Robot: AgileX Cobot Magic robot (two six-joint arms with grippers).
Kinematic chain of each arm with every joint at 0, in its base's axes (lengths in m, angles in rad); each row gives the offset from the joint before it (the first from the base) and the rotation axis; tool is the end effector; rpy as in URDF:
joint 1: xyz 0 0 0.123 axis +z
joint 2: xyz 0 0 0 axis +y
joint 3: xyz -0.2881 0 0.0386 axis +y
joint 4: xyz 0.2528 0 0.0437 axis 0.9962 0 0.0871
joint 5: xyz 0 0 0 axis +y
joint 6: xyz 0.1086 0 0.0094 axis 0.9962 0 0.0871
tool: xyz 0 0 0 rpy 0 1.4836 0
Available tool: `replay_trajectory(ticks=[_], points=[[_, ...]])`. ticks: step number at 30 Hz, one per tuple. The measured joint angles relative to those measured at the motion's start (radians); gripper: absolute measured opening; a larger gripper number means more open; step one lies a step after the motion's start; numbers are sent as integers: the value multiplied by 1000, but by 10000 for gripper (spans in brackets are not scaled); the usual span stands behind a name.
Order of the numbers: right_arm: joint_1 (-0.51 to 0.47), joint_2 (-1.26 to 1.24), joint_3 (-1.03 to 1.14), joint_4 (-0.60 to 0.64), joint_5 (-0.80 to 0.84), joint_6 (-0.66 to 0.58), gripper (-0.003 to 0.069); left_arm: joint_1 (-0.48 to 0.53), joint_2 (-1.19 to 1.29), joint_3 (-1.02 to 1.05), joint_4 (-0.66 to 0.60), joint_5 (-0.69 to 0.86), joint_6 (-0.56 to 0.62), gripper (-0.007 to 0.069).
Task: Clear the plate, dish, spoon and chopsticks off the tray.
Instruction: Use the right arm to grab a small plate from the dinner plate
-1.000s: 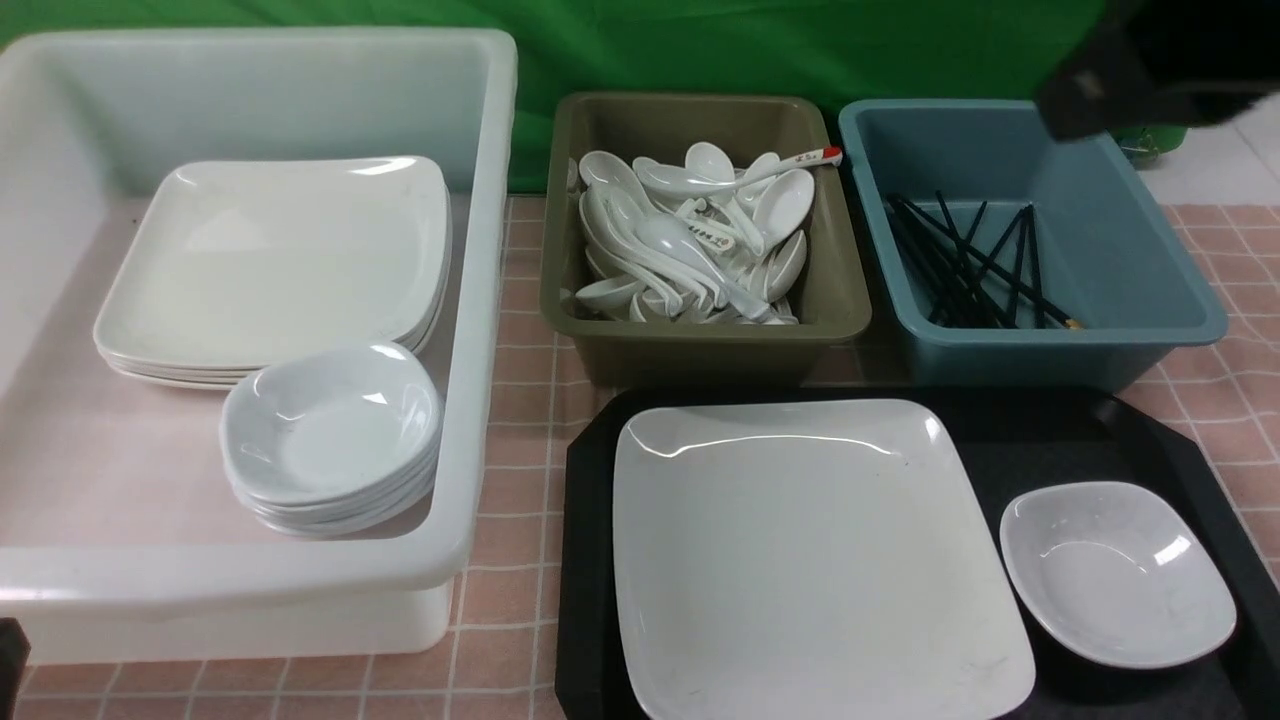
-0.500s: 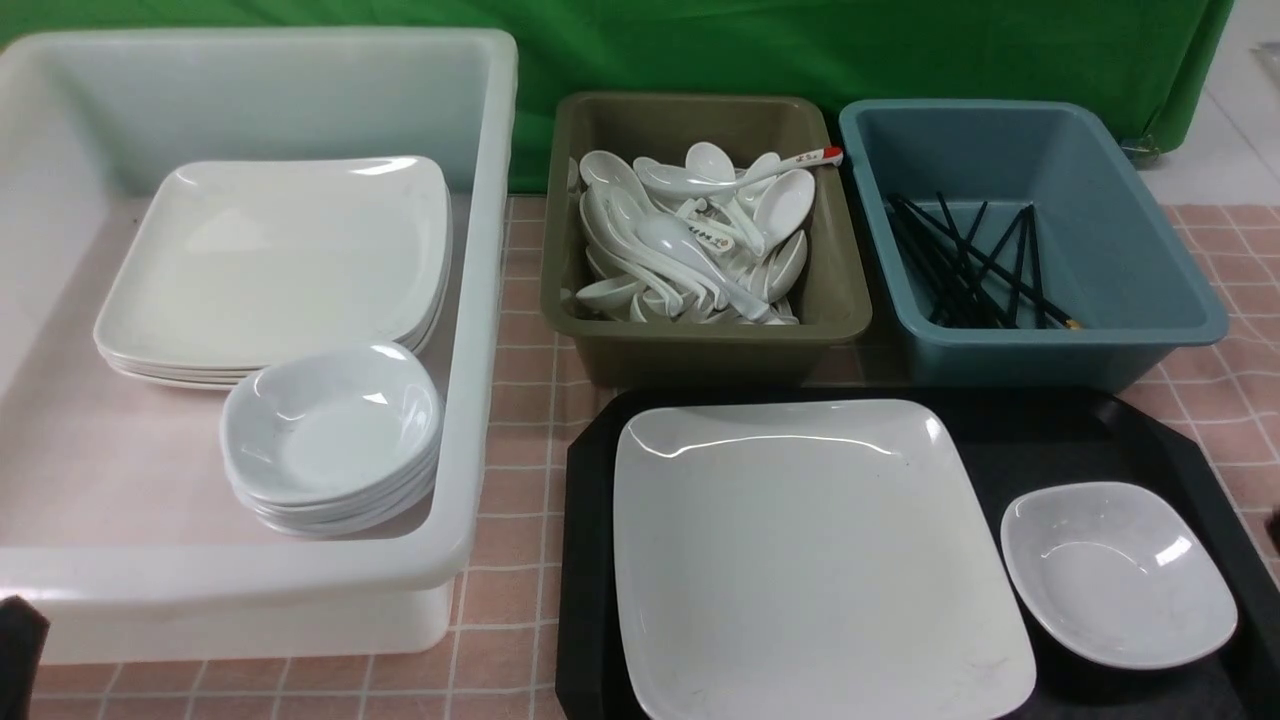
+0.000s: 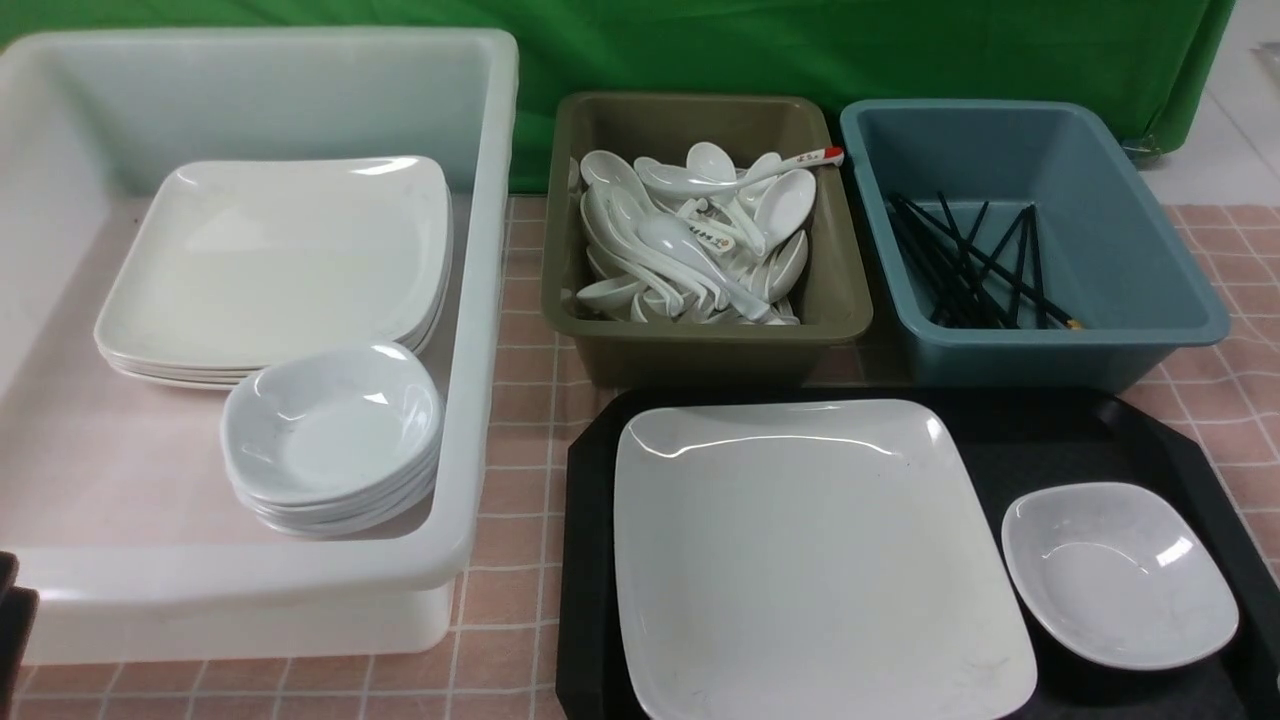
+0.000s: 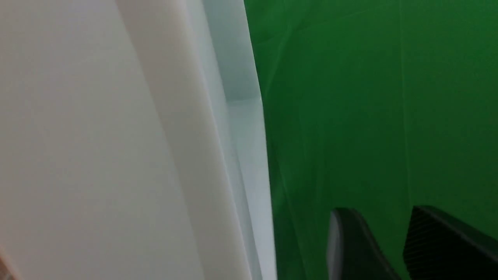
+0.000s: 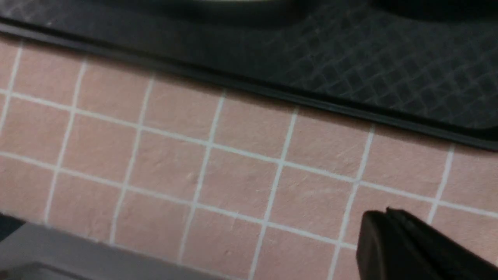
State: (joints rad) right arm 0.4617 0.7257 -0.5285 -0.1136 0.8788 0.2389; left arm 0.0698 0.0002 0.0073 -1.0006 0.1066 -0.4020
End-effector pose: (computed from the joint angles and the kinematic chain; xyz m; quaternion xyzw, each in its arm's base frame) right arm 0.1175 0.0478 0.2458 -0.1283 0.9480 0.0492 0.2870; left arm 0.0741 -0.0047 0.2058 -0.4446 0.5398 -0.4654 0.5426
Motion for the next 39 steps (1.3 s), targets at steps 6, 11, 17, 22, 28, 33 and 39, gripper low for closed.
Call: replay_trajectory(ticks=[6,11,17,22,28,33,39], points=[[0,33,-41,-112,45,44,30,0,0,-15,-22,38,16,234],[0,204,-175,-139,144,-16,30,0,11,-173,91,121,95,131],[0,441,-311,-159,167,-78,30,0,162,-390,346,379,112,6],[0,576,-388,-194,173,-121,34,0,378,-527,434,675,182,5],[0,737,-464,-197,157,-137,204,0,670,-668,451,931,358,8],[0,846,-464,-197,100,-187,414,0,808,-701,461,964,393,8],[0,948,-464,-198,-10,-260,464,0,845,-703,464,960,410,8]])
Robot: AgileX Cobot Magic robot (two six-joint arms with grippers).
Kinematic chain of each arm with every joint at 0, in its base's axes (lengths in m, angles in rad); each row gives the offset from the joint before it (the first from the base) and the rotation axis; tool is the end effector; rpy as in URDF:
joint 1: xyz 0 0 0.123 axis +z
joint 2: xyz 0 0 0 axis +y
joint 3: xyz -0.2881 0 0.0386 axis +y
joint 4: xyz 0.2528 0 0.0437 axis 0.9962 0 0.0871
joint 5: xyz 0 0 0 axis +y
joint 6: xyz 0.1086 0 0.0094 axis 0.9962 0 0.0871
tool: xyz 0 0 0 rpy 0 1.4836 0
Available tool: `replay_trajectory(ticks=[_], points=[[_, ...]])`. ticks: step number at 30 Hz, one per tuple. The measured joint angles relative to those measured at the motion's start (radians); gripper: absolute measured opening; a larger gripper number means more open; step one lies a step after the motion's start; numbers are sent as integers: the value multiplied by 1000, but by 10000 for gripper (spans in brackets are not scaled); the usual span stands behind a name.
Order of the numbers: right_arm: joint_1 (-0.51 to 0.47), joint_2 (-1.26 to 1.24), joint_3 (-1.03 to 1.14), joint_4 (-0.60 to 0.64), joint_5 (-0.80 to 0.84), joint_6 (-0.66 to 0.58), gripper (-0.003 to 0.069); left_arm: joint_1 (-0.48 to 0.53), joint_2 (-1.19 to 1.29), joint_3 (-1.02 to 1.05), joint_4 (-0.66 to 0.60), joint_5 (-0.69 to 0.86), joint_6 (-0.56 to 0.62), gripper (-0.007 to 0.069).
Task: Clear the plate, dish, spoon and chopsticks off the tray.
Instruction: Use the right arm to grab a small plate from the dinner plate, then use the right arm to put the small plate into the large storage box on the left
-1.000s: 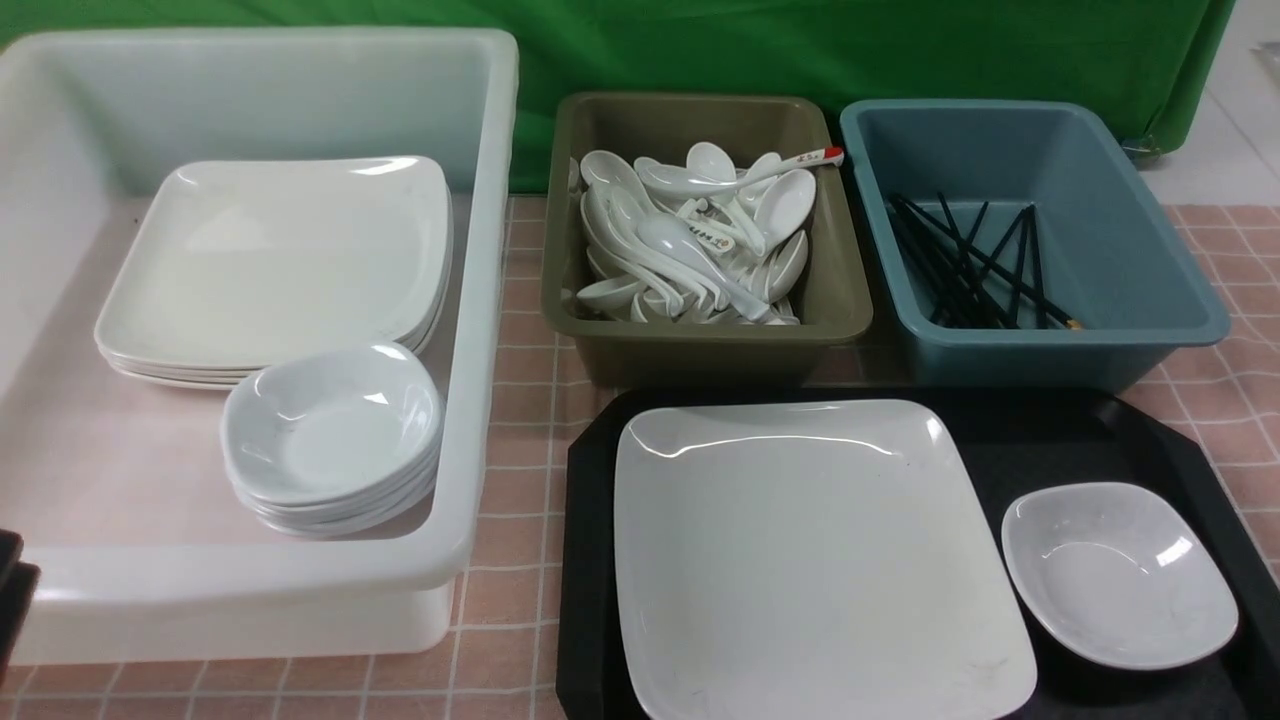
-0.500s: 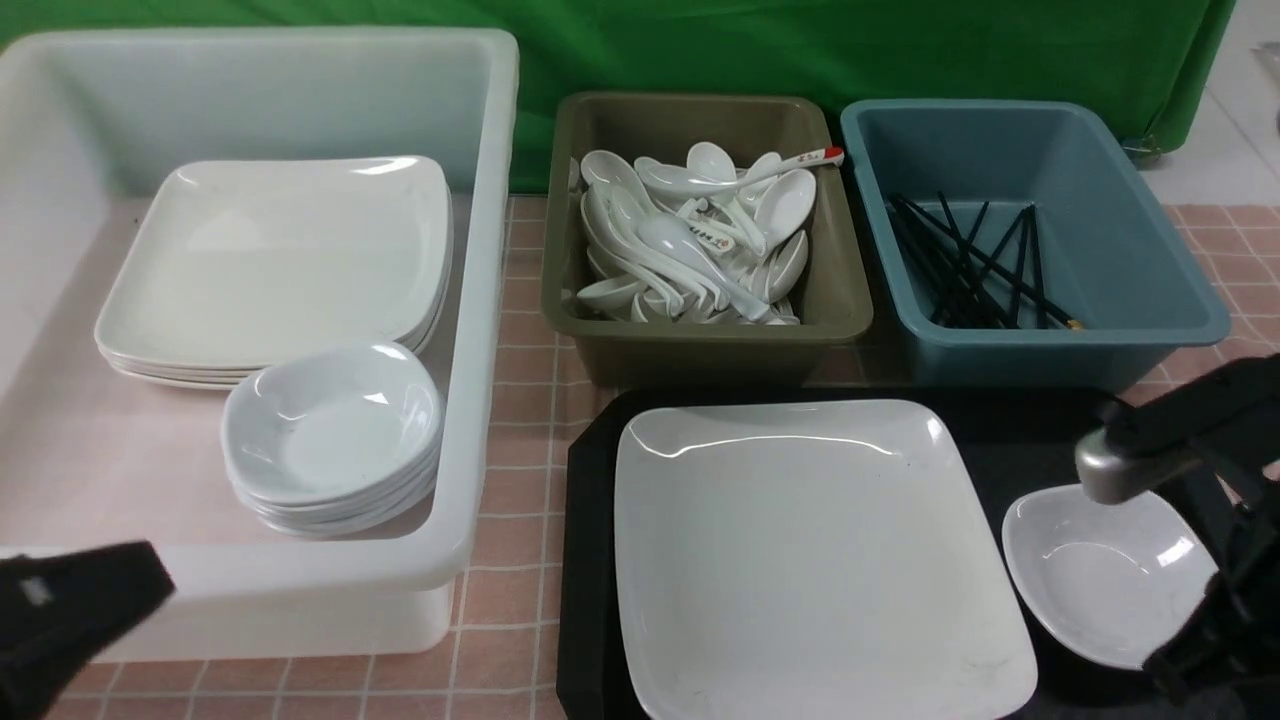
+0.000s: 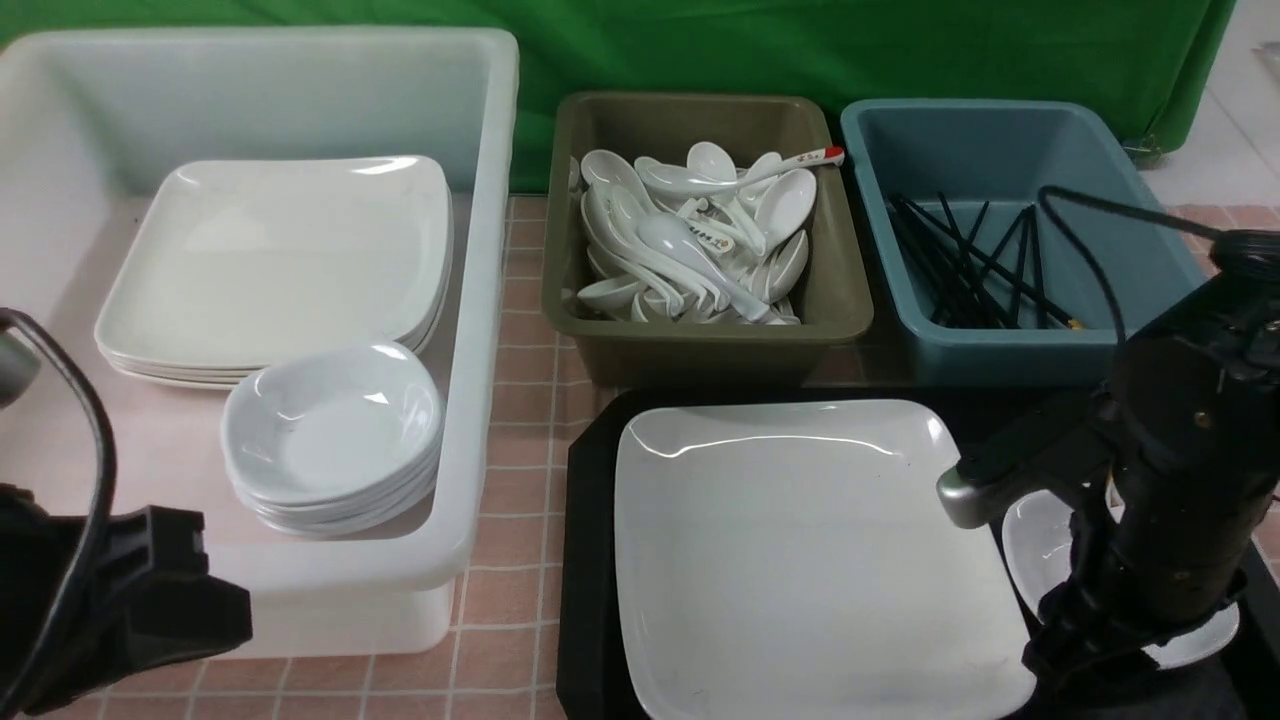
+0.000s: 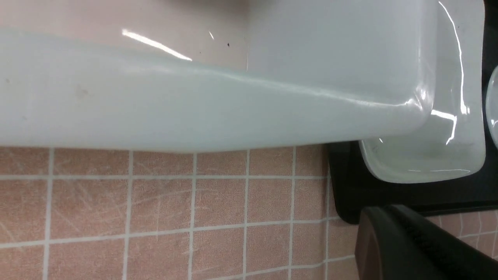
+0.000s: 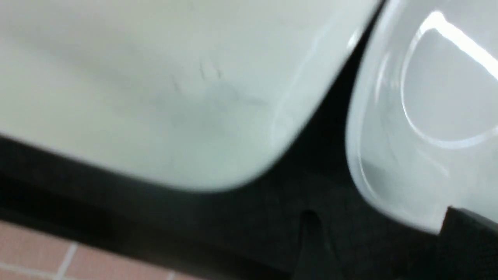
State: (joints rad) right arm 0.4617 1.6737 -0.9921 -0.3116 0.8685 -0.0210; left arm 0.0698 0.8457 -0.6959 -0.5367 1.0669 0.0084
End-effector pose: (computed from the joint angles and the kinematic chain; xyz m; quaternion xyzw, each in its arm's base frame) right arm 0.2851 0.1133 0.1752 -0.3268 0.9355 -0.1091 0.0790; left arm 0.1447 -0.0388 0.2845 -0.1029 0.9381 -0.2461 0.2208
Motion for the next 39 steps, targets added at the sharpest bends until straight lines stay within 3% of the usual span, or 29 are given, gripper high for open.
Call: replay_trajectory(ticks=[12,15,18,27,30,34,39], points=[[0,122,-6,-60,-126,-88,460,0,0,-5,0,-5,14,19],[0,150,-7,-69,-123,-92,417,0,0,-5,1,-8,14,20],[0,150,-10,-69,-122,-94,300,0,0,-5,1,-9,15,20],[1,54,-98,-79,32,-97,83,0,0,-5,1,-37,29,36],[1,-53,-161,-20,132,-97,79,0,0,-6,5,-58,35,42],[1,-157,-251,100,119,-132,79,0,0,-14,35,-76,35,43],[43,-192,-434,533,-8,-464,79,0,0,-113,275,-98,-130,43]])
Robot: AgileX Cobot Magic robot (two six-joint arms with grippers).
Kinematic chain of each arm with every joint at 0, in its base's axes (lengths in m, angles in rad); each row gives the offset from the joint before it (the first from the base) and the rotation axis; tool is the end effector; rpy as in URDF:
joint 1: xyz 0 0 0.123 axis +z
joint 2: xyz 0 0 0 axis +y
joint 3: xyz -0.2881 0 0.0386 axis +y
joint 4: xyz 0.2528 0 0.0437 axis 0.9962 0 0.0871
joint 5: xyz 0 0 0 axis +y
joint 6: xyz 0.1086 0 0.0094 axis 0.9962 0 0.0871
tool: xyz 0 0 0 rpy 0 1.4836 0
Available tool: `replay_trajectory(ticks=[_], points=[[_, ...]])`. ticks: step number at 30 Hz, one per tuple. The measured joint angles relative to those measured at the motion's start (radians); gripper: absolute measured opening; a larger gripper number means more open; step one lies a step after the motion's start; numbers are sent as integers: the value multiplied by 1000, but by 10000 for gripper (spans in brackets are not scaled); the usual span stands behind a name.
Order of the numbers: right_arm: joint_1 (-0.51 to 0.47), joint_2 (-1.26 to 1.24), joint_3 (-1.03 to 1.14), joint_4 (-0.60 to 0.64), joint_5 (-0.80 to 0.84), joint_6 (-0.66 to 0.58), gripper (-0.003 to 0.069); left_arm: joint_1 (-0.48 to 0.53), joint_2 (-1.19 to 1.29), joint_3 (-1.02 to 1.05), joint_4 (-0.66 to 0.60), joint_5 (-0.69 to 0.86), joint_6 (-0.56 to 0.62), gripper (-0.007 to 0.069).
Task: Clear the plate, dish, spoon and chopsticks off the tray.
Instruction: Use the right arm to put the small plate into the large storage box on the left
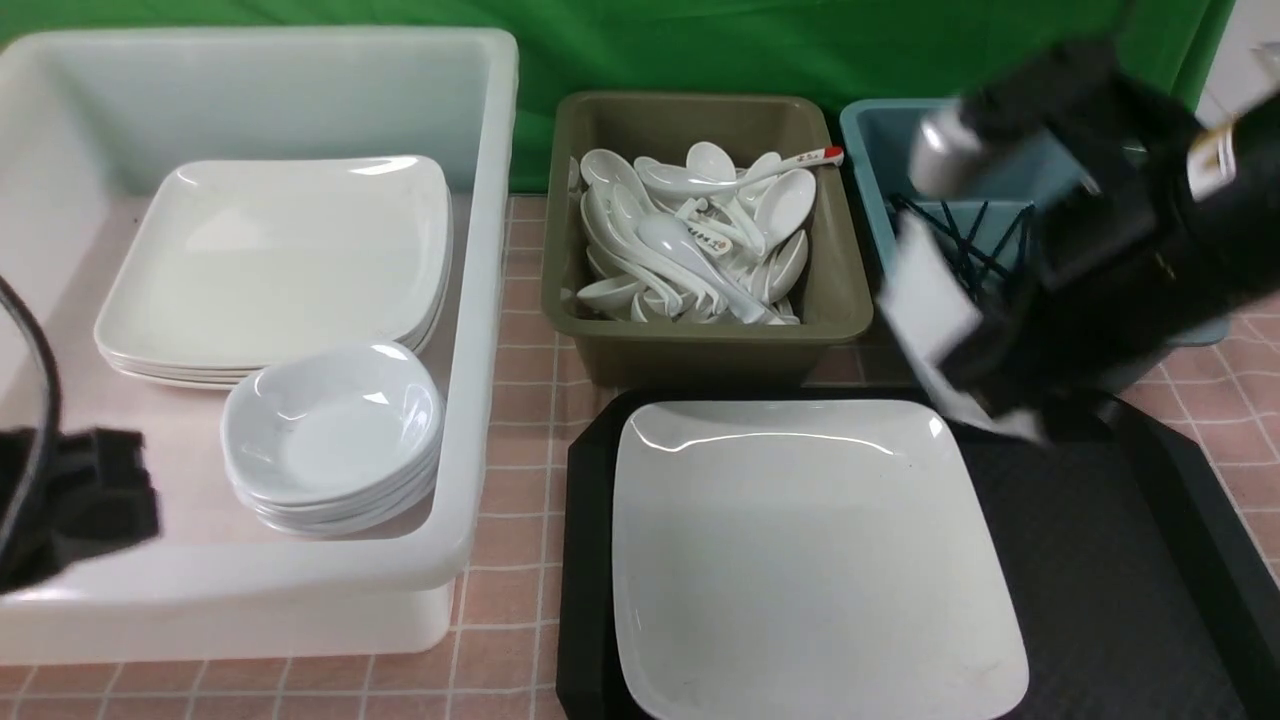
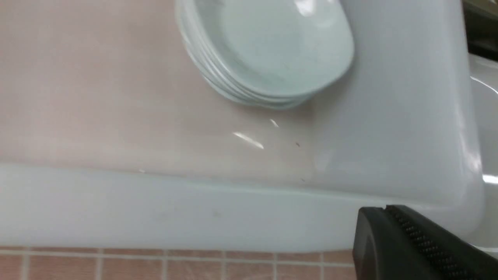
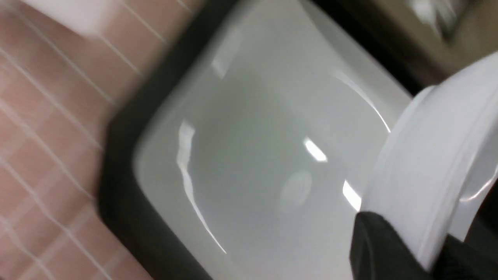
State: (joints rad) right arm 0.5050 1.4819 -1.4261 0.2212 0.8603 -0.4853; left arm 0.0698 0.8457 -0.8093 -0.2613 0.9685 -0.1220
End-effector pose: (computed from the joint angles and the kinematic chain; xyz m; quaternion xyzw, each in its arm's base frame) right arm 0.2899 0.1810 0.3645 -0.4078 0.8325 0.1076 0.3592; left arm 0.1593 -0.0121 0.3151 -0.1252 0.9314 -0.1336 0.3147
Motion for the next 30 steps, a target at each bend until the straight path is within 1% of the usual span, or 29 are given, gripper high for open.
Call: replay_trajectory(ticks=[2,4,5,6,7,8,11,12,13,15,16,17,18,21,24,26,28,30], points=[[33,32,-65,120,-18,-108,79,0,0,-34,98,4,-61,43],[80,93,-146,188,-26,-186,79,0,0,-70,189,25,-99,43],[105,133,-189,202,-27,-210,79,0,0,-77,212,35,-110,43],[111,141,-189,202,-27,-214,79,0,0,-78,217,37,-113,43],[154,225,-284,214,-27,-256,79,0,0,-82,248,59,-133,43],[173,266,-314,215,-27,-274,79,0,0,-82,261,75,-143,43],[236,426,-475,218,-27,-336,79,0,0,-82,271,110,-158,44],[240,447,-498,218,-27,-340,79,0,0,-82,271,110,-158,44],[268,521,-588,218,-27,-366,79,0,0,-82,273,119,-166,46],[298,619,-685,208,-27,-396,79,0,0,-82,273,124,-179,46],[298,619,-695,209,-27,-396,79,0,0,-82,274,124,-179,46],[322,705,-786,180,-27,-426,79,0,0,-82,278,126,-199,46],[325,713,-786,177,-27,-428,79,0,0,-82,278,126,-201,46],[356,836,-892,82,-32,-445,79,0,0,-82,296,125,-220,46],[367,887,-906,18,-40,-445,79,0,0,-82,296,125,-222,46],[369,905,-907,6,-42,-444,83,0,0,-82,296,125,-222,46],[369,914,-908,-1,-42,-441,99,0,0,-82,296,125,-225,46],[369,917,-909,-5,-45,-436,132,0,0,-82,296,125,-225,46]])
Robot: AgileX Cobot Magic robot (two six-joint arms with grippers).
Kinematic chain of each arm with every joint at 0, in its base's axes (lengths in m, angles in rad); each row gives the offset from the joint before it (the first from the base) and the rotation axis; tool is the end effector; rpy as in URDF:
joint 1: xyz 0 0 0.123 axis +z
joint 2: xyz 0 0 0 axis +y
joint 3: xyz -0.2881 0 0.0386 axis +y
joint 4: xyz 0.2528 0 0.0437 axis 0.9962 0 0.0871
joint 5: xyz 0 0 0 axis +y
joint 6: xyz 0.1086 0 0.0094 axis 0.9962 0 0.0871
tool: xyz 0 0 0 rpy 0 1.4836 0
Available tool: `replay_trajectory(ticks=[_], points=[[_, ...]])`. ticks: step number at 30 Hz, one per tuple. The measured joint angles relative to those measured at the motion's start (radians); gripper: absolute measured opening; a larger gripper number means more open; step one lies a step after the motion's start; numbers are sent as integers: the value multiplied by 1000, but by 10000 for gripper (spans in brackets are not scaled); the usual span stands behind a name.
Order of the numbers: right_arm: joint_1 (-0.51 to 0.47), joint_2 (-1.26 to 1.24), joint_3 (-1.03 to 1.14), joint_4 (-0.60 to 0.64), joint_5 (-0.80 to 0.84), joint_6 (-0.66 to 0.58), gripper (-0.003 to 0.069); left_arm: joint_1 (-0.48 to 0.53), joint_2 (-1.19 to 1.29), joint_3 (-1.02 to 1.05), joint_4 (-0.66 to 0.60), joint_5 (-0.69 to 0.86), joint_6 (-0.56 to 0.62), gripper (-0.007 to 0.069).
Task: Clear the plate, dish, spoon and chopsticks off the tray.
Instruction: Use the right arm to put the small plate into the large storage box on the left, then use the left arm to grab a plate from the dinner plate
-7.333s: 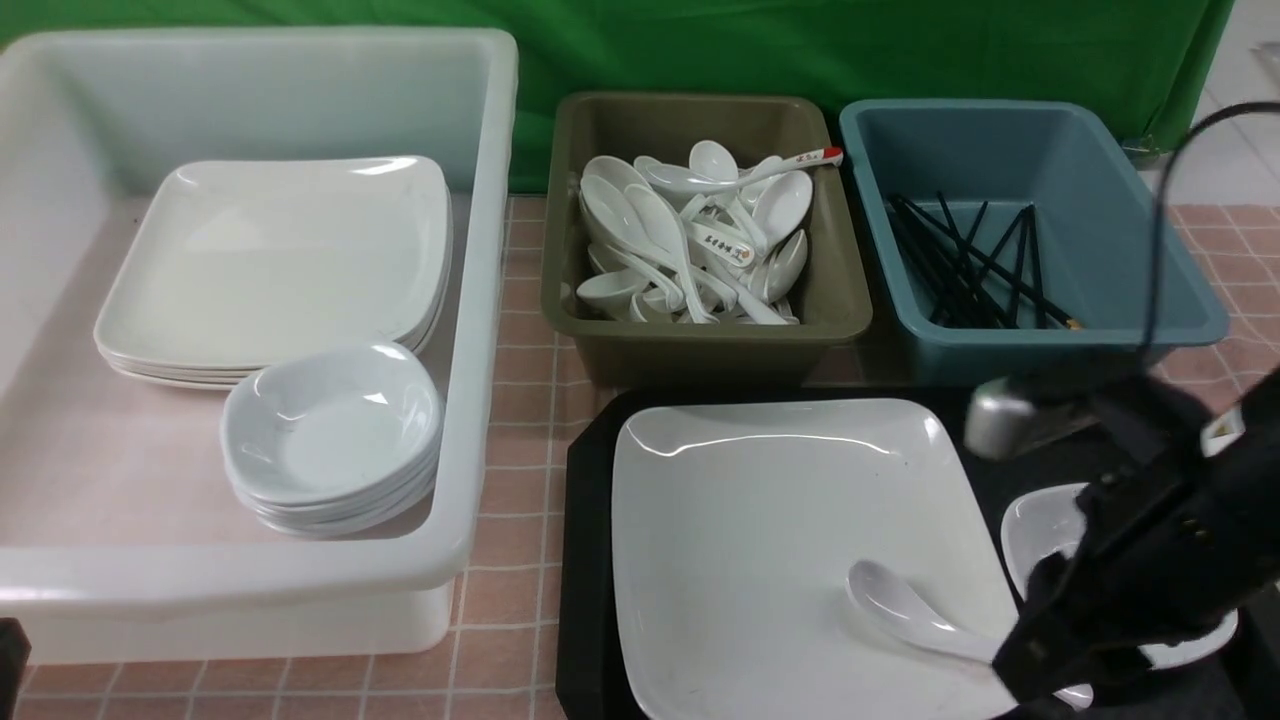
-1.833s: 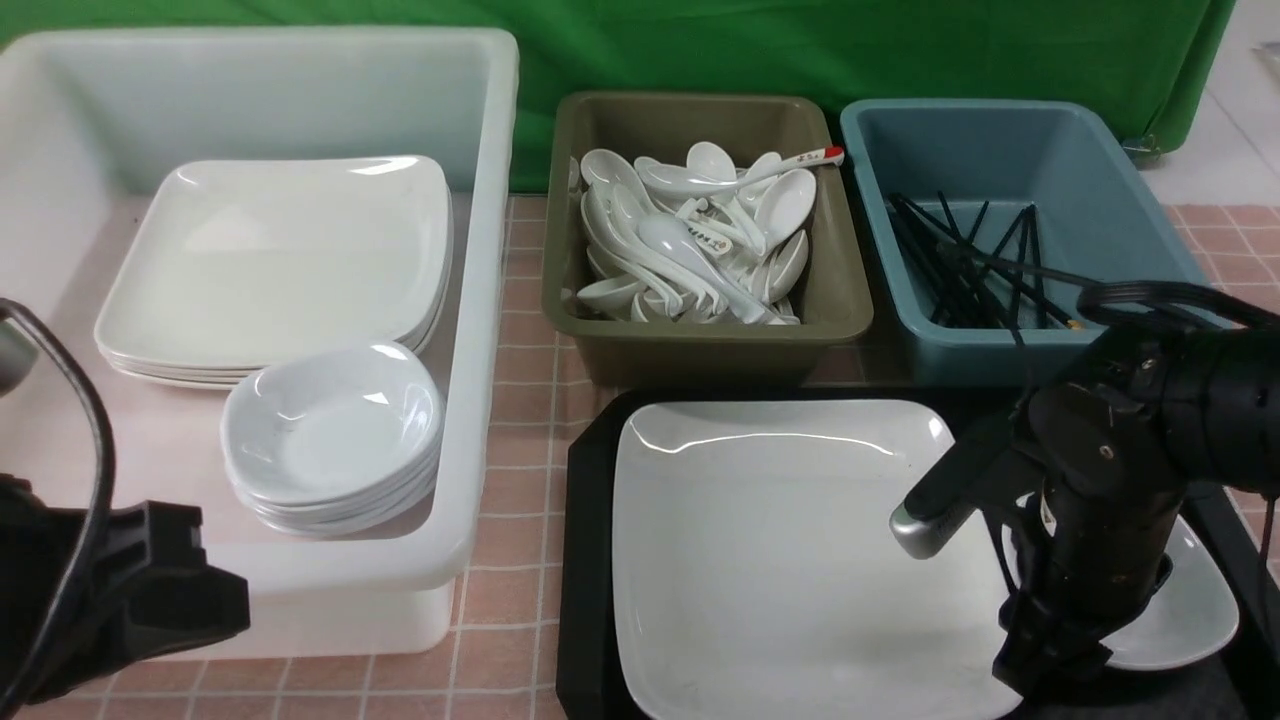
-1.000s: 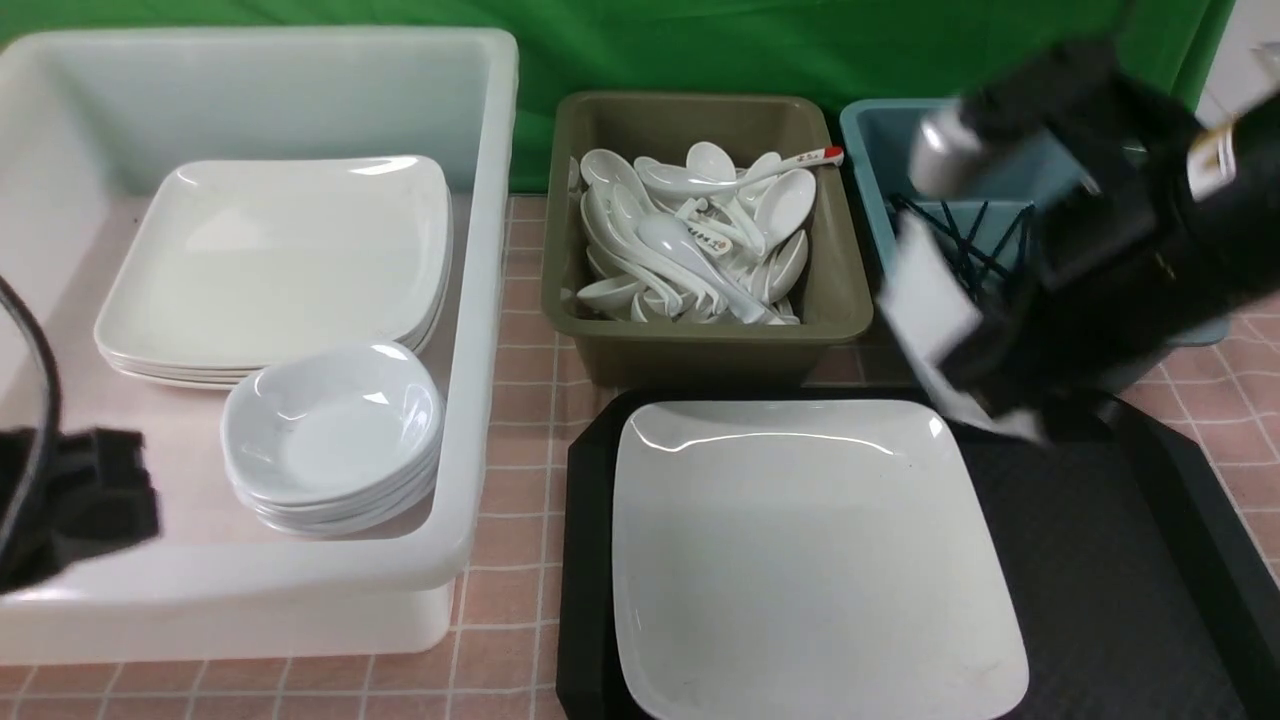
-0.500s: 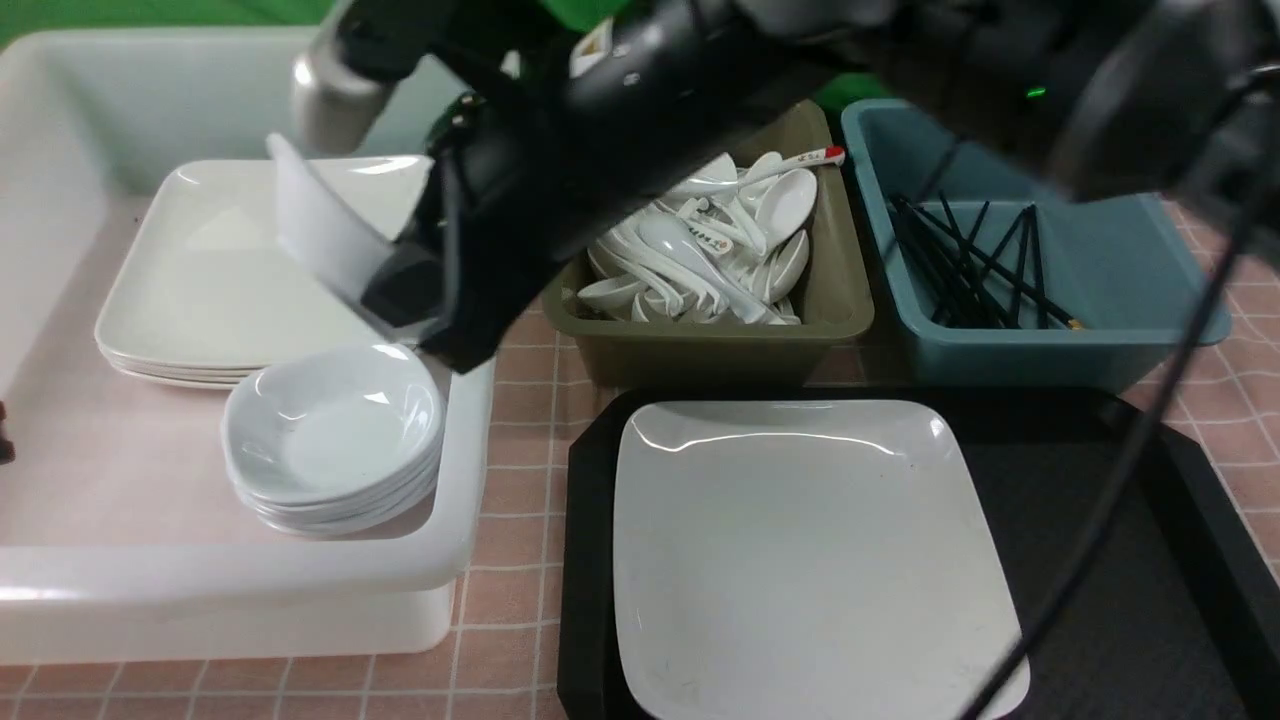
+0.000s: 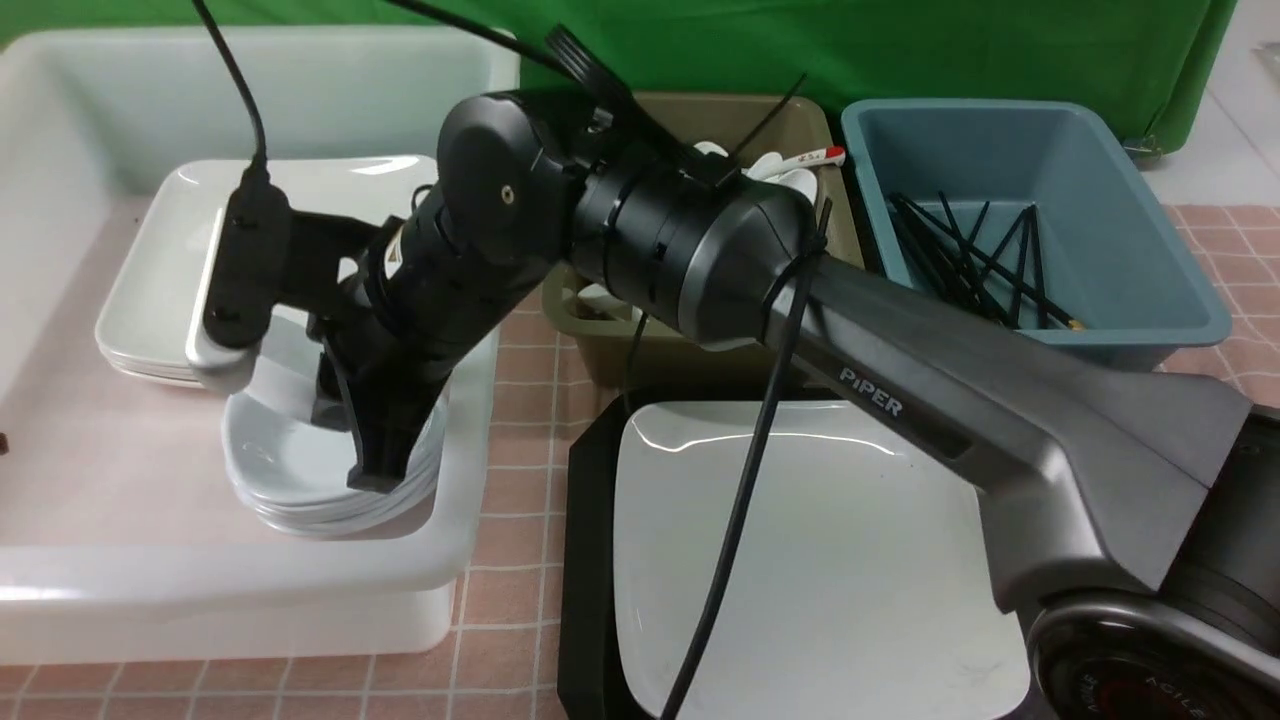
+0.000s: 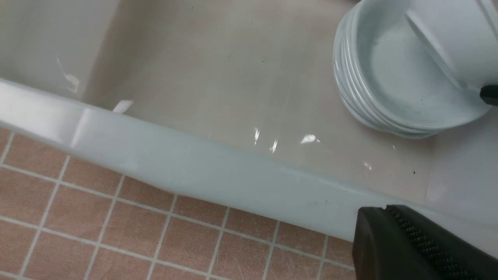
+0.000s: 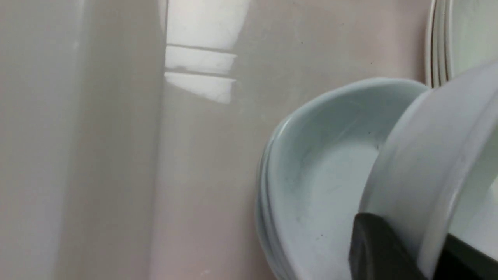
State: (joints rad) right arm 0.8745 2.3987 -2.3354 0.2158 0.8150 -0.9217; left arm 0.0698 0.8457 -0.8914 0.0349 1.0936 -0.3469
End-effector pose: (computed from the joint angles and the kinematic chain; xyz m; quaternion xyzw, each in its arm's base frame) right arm 0.3525 0.4481 0.2413 -0.6952 0.6031 0.0916 0.3801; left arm 0.1501 0.0139 0.3301 -0.1943 0.9337 -0.0244 0.2998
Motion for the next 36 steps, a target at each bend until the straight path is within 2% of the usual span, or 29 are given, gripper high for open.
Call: replay_trajectory(ticks=[1,2,3,4,7,10,16,19,22,23,25,26,27,33,35,36], points=[[0,0,-1,-1,-2,2,149,0,0,0,0,0,0,46],[0,0,-1,-2,-4,20,206,0,0,0,0,0,-1,46],[0,0,-1,-3,-4,22,222,0,0,0,0,0,-1,46],[1,-1,-1,-9,-2,30,276,0,0,0,0,0,-1,48],[1,-10,-1,-17,18,51,376,0,0,0,0,0,-1,52],[1,-40,-1,-24,54,79,426,0,0,0,0,0,-1,56],[1,-141,-3,-82,192,153,444,0,0,0,0,-2,-1,64],[1,-203,-3,-144,293,223,409,0,0,0,0,-12,-1,64],[1,-283,0,-257,318,361,214,0,0,0,-9,-39,-1,66],[1,-294,2,-278,318,383,183,0,0,0,-13,-41,-1,66],[-14,-375,25,-334,318,511,50,0,0,0,-47,-54,17,69],[-16,-375,25,-334,318,511,45,0,0,0,-50,-54,21,69],[-40,-447,75,-350,319,578,30,0,0,0,-82,-54,51,70],[-150,-663,330,-359,319,665,30,0,1,0,-210,-51,132,71],[-228,-801,537,-360,318,705,30,0,12,-1,-329,-51,208,71],[-241,-823,553,-360,318,709,30,0,14,-1,-329,-51,208,71]])
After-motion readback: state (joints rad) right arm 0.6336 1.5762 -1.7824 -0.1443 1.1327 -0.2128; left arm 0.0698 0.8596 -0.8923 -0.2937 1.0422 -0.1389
